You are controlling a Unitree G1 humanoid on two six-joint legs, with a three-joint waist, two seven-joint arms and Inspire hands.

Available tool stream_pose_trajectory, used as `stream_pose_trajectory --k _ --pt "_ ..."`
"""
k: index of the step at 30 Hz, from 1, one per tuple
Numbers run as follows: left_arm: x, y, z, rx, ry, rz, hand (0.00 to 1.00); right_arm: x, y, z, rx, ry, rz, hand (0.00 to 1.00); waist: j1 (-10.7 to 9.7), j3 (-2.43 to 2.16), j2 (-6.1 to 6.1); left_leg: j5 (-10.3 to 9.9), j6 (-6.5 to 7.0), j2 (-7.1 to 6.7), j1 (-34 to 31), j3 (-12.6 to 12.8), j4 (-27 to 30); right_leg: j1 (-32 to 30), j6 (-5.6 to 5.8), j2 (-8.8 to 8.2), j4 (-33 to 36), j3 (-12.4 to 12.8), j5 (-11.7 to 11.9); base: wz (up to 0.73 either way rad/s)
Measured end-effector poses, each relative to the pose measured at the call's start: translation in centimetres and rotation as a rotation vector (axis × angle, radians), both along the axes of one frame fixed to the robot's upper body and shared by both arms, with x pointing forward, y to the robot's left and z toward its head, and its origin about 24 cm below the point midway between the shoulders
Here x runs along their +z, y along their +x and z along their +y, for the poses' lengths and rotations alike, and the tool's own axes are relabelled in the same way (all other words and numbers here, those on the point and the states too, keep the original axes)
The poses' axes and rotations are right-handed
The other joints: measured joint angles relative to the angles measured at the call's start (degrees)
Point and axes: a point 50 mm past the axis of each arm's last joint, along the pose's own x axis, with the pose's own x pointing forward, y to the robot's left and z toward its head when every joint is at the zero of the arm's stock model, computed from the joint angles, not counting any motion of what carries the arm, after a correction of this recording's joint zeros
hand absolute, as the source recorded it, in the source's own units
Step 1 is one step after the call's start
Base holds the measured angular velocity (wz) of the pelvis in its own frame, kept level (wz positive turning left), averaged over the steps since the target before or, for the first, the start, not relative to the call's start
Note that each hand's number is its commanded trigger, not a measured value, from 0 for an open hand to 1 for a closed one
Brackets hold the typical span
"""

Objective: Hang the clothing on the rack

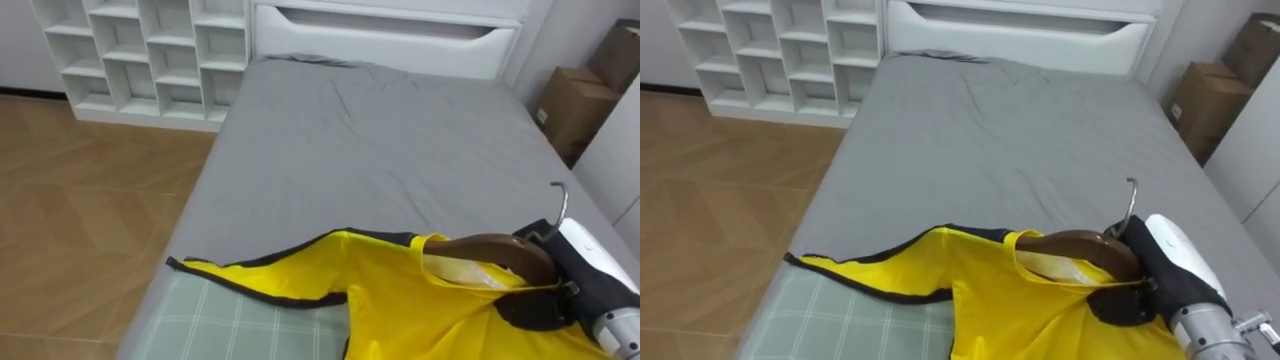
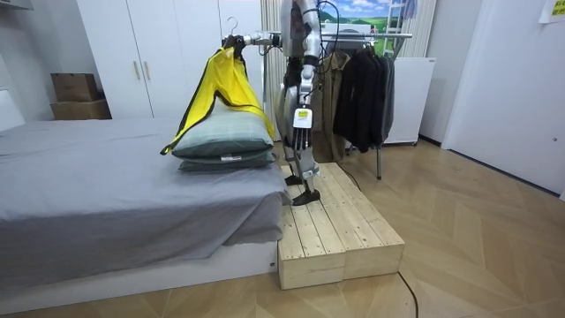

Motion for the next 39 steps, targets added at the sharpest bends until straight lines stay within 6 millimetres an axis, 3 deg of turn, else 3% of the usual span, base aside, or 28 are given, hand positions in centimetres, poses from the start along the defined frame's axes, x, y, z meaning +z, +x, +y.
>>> stream_pose_trajectory --k 6,8,9,11,12,13,14,15,16,17,19,20,21,23,25,27,30,33,34,35,36,37,38,39 --pt "0.0 0.8 0.0 -0.046 -0.010 0.008 0.00 -0.2 -0.3 -0.1 -0.004 0.003 0.011 1.00 -2.0 0.15 -0.61 -1.0 -0.01 1.04 0.4 6.4 0.3 -3.5 0.09 1.32 1.0 5.3 1.1 -0.54" --pt "0.2 1.4 0.4 -0.051 -0.004 -0.002 0.00 -0.1 -0.2 -0.1 -0.001 0.003 0.003 1.00 -2.7 0.24 -0.94 -1.5 -0.15 1.67 0.3 9.8 0.9 -4.9 -0.14 2.19 1.9 7.1 1.9 -0.95" --pt "0.2 1.7 0.5 -0.051 -0.002 -0.008 0.00 0.1 -0.1 0.0 0.000 0.003 -0.003 1.00 -2.6 0.25 -0.91 -1.8 -0.32 2.17 0.9 12.8 1.1 -5.8 -0.41 2.79 2.1 7.4 2.7 -1.40" --pt "0.3 2.6 0.7 -0.056 0.000 -0.024 0.00 0.5 0.3 0.2 0.007 0.007 -0.023 1.00 -2.1 0.69 -0.62 -3.1 -0.59 3.29 1.8 19.7 2.4 -7.4 -1.47 3.75 1.6 4.9 5.2 -1.73" --pt "0.3 2.4 0.8 -0.051 0.000 -0.014 0.00 0.6 0.5 0.2 0.009 0.008 -0.029 1.00 -1.7 0.81 -0.55 -3.2 -0.55 3.85 2.0 21.5 2.5 -7.9 -1.84 3.75 1.4 3.6 5.8 -1.50" --pt "0.3 2.7 0.9 -0.049 0.003 -0.005 0.00 0.9 0.7 0.3 0.014 0.009 -0.043 1.00 -1.4 1.25 -0.26 -3.7 -0.51 4.36 2.2 24.8 2.6 -8.5 -2.77 3.52 1.1 -0.2 7.2 -1.29" --pt "0.3 2.8 1.1 -0.048 0.003 0.008 0.00 1.0 0.8 0.2 0.010 0.011 -0.050 1.00 -1.5 1.54 0.45 -4.6 -0.38 5.27 2.3 28.6 2.8 -9.0 -3.17 2.88 2.2 -6.1 6.6 -1.16" --pt "0.3 2.6 1.1 -0.044 0.003 0.020 0.00 1.0 0.8 0.2 0.006 0.011 -0.049 1.00 -1.5 1.50 0.40 -4.8 -0.40 5.32 2.6 30.1 2.9 -9.2 -3.02 1.89 4.8 -9.2 4.9 -0.88" --pt "0.3 2.3 1.1 -0.036 -0.001 0.041 0.00 1.0 0.8 0.1 0.000 0.009 -0.050 1.00 -1.3 1.44 0.47 -5.0 -0.54 5.32 3.4 33.3 2.9 -8.9 -2.78 -0.54 9.9 -13.1 1.4 -0.70" --pt "0.3 2.3 1.2 -0.035 -0.006 0.054 0.00 1.1 0.9 0.2 -0.001 0.007 -0.054 1.00 -0.9 1.27 0.40 -5.2 -0.74 5.29 3.8 36.1 3.0 -8.4 -1.86 -2.95 13.5 -15.0 -1.3 -0.67" --pt "0.3 2.2 1.2 -0.035 -0.010 0.065 0.00 1.1 1.5 0.6 0.010 0.011 -0.064 1.00 0.3 1.03 -0.03 -5.2 -1.26 5.30 4.5 39.2 4.1 -7.8 -1.36 -4.10 13.4 -15.1 -2.6 -0.73" --pt "0.3 2.2 1.1 -0.033 -0.018 0.071 0.00 1.2 1.9 1.1 0.027 0.011 -0.070 1.00 0.6 1.04 0.16 -5.3 -1.59 5.76 4.3 39.7 6.1 -7.6 -2.09 -3.48 10.7 -15.3 -2.5 -0.67" --pt "0.2 2.2 1.1 -0.033 -0.022 0.073 0.00 1.2 2.2 1.3 0.037 0.013 -0.071 1.00 0.7 1.11 0.52 -5.4 -1.73 6.09 4.2 39.7 6.6 -7.4 -2.11 -2.95 9.5 -14.8 -2.1 -0.50" --pt "0.3 2.0 1.4 -0.033 -0.013 0.090 0.00 1.0 2.6 2.4 0.080 0.004 -0.062 1.00 0.7 0.82 1.35 -5.3 -1.97 7.09 3.3 35.3 7.2 -6.3 -2.72 -0.92 6.1 -14.3 -0.5 -0.35" --pt "0.4 1.9 1.7 -0.023 -0.005 0.097 0.00 1.0 2.8 2.9 0.105 0.012 -0.052 1.00 0.0 0.78 1.29 -5.3 -2.14 8.13 2.6 33.8 8.8 -6.0 -3.15 -0.18 5.2 -14.3 0.0 -0.05" --pt "0.4 1.9 1.7 -0.038 0.003 0.113 0.00 1.2 2.9 3.1 0.117 0.013 -0.049 1.00 0.5 0.70 1.15 -5.3 -2.15 9.08 2.2 33.2 11.4 -6.1 -3.70 -0.02 5.7 -13.7 -0.1 -0.16" --pt "0.5 1.8 1.8 -0.043 0.014 0.136 0.00 1.6 3.4 3.5 0.138 0.037 -0.067 1.00 0.5 0.73 1.21 -5.3 -2.14 9.43 2.2 28.9 13.4 -6.2 -4.63 0.19 7.4 -12.6 -1.1 -0.19" --pt "0.4 1.6 1.7 -0.051 0.015 0.146 0.00 2.3 3.9 4.1 0.159 0.041 -0.095 1.00 2.1 0.78 1.46 -5.3 -2.14 8.71 2.1 23.6 13.9 -8.0 -5.58 2.00 8.9 -7.5 -1.3 -0.73" --pt "0.4 1.0 1.7 -0.047 0.014 0.160 0.00 2.4 4.1 4.6 0.181 0.042 -0.099 1.00 2.2 0.85 1.82 -5.4 -2.08 8.23 1.5 18.9 14.3 -8.1 -5.70 3.08 8.6 -5.4 -1.2 -1.02" --pt "0.3 0.5 1.6 -0.044 0.011 0.174 0.00 2.5 4.2 5.1 0.197 0.038 -0.102 1.00 2.2 0.92 2.16 -5.4 -1.97 7.06 0.8 13.2 13.9 -8.5 -6.21 3.91 8.6 -2.9 -0.9 -0.98" --pt "0.2 0.4 1.4 -0.045 0.009 0.180 0.00 2.4 4.3 5.2 0.201 0.035 -0.101 1.00 2.4 0.90 2.33 -5.6 -1.92 5.80 0.1 9.2 13.6 -8.9 -6.27 4.30 8.6 -1.3 -0.7 -1.04" --pt "0.2 0.4 1.2 -0.052 0.007 0.190 0.00 2.2 4.3 5.5 0.206 0.037 -0.088 1.00 3.1 0.92 2.38 -6.0 -1.61 3.34 -1.1 3.4 12.4 -9.7 -6.30 5.07 8.6 3.0 0.1 -1.18" --pt "0.1 0.3 0.9 -0.052 0.001 0.197 0.00 1.9 4.3 5.8 0.217 0.037 -0.075 1.00 4.0 0.94 2.31 -6.0 -1.57 1.29 -2.7 0.3 11.3 -10.5 -6.24 6.03 8.6 7.9 1.1 -1.24" --pt "0.0 0.2 0.8 -0.050 -0.003 0.200 0.00 1.8 4.3 5.9 0.222 0.036 -0.070 1.00 4.3 0.91 2.39 -5.9 -1.45 0.50 -3.5 -0.7 10.6 -10.8 -6.15 6.42 8.6 9.9 1.6 -1.24"
